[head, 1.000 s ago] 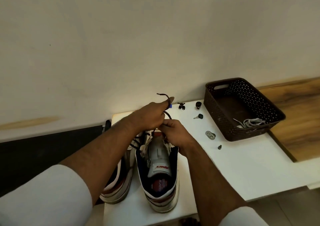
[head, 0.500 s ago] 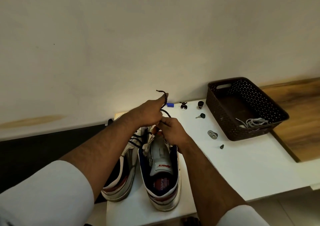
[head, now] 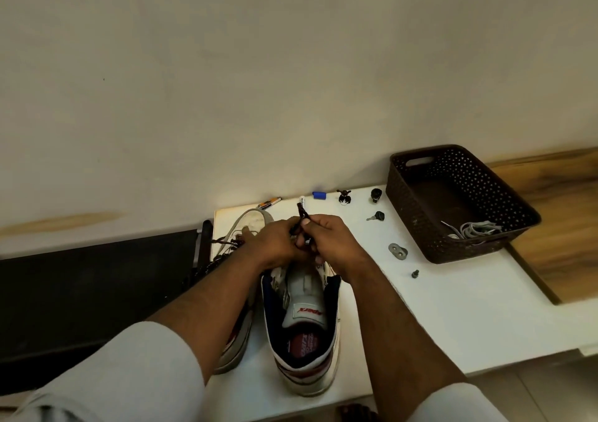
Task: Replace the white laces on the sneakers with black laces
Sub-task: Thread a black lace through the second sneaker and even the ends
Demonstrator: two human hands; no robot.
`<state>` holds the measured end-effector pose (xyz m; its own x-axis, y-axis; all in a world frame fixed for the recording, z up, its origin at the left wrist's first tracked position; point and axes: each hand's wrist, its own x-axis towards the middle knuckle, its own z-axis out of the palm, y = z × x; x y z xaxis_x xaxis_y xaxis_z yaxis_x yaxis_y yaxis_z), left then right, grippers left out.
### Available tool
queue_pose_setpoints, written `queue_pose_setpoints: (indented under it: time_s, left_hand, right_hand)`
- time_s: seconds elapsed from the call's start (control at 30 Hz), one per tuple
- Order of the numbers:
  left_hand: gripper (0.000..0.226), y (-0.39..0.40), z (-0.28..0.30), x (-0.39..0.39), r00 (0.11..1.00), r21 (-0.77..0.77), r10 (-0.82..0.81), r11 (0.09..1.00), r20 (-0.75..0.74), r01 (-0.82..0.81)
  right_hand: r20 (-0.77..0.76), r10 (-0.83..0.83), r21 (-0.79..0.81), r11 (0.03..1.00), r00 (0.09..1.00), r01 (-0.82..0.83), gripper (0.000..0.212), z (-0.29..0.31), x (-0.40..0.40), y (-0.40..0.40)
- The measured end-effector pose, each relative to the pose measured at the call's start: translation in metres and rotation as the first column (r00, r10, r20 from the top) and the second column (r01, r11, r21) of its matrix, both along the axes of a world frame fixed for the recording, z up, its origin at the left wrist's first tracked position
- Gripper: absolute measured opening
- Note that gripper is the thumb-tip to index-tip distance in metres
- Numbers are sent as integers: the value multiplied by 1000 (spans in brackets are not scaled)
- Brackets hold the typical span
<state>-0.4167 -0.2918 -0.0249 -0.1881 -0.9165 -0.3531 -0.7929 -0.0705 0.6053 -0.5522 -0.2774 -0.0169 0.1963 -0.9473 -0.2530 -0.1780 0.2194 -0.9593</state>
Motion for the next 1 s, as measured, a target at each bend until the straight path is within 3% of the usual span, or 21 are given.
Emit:
queue_pose_setpoints:
  time_s: [0.1, 0.2, 0.27, 0.33, 0.47, 0.57, 0.67, 0.77, 0.83, 0.93, 1.0]
  left_hand:
    - [64, 4, -8, -6, 996, -1, 47, 999, 71, -47]
    - [88, 10, -8, -11, 963, -31, 15, 999, 269, -7]
    - [93, 19, 1, -16, 936, -73, 6, 997, 351, 21]
    - [91, 23, 1, -19, 945, -87, 31, 996, 326, -2]
    - [94, 26, -4, -20, 941, -90, 56, 996, 335, -27]
    - [88, 31, -7, -22, 947, -87, 35, 996, 318, -7]
    - [95, 34, 1, -18, 971, 32, 7, 999, 241, -15]
    - [44, 20, 22, -2, 999, 170, 36, 985, 40, -42]
    - [35, 6, 31, 10, 994, 169, 101, 981, -39, -93]
    - [47, -6, 28, 10, 998, 4, 42, 999, 47, -42]
    - [41, -9, 19, -2, 987, 3, -68, 998, 143, 68]
  right_hand:
    - [24, -15, -1, 1000, 1000, 15, 29, 4, -3, 1]
    - [202, -69, -32, 997, 977, 77, 30, 22, -2, 3]
    - [376, -87, -71, 990, 922, 123, 30, 44, -4, 6]
    - [553, -48, -137, 979, 832, 148, 31, 70, -6, 9]
    - [700, 44, -204, 969, 713, 141, 30, 99, -4, 17]
    - [639, 17, -198, 970, 769, 143, 30, 96, -9, 13]
    - [541, -65, -182, 964, 839, 192, 30, 90, -18, 5]
    - [426, -127, -135, 970, 896, 202, 29, 75, -23, 1]
    - [267, -153, -114, 975, 951, 189, 28, 63, -24, 0]
    - [119, -164, -77, 982, 979, 174, 27, 53, -24, -1]
    - [119, -164, -71, 982, 979, 174, 28, 53, -23, -3]
